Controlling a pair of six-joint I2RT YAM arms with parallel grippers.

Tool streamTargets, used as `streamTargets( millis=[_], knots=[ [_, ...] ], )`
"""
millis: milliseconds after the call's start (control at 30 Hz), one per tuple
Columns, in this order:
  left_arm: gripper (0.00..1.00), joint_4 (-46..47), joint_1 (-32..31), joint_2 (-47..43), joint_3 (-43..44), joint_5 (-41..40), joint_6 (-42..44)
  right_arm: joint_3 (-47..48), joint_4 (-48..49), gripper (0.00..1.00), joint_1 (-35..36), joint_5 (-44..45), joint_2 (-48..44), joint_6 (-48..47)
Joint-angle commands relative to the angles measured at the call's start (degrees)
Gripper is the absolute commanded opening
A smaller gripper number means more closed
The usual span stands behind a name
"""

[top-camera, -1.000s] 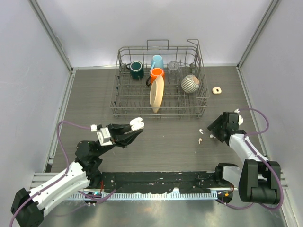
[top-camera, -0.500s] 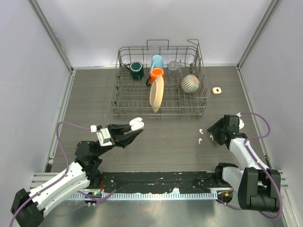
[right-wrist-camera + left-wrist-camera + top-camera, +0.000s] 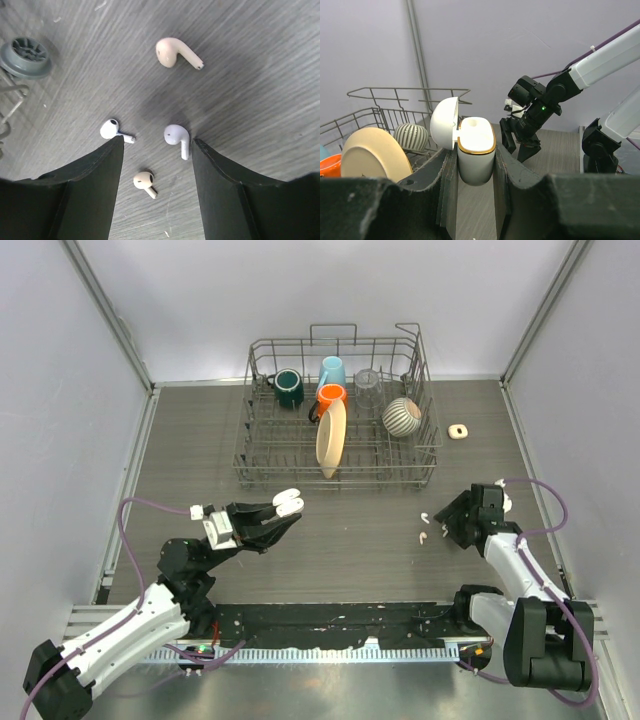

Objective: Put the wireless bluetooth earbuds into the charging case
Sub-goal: Pick up the earbud from the center of the board.

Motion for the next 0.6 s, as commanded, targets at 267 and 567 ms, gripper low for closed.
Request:
streamTargets(
  millis=[267, 567],
  knots=[
    [0.00, 1.30, -0.08, 0.33, 2.27, -0.36, 0.38, 8.34, -9.79, 0.57, 5.38, 11.99, 2.99, -4.90],
    [0.00, 1.73, -0.08, 0.94, 2.27, -0.53, 0.65, 12.91, -11.12, 0.57, 7.85, 14.74, 8.79, -11.75]
  ],
)
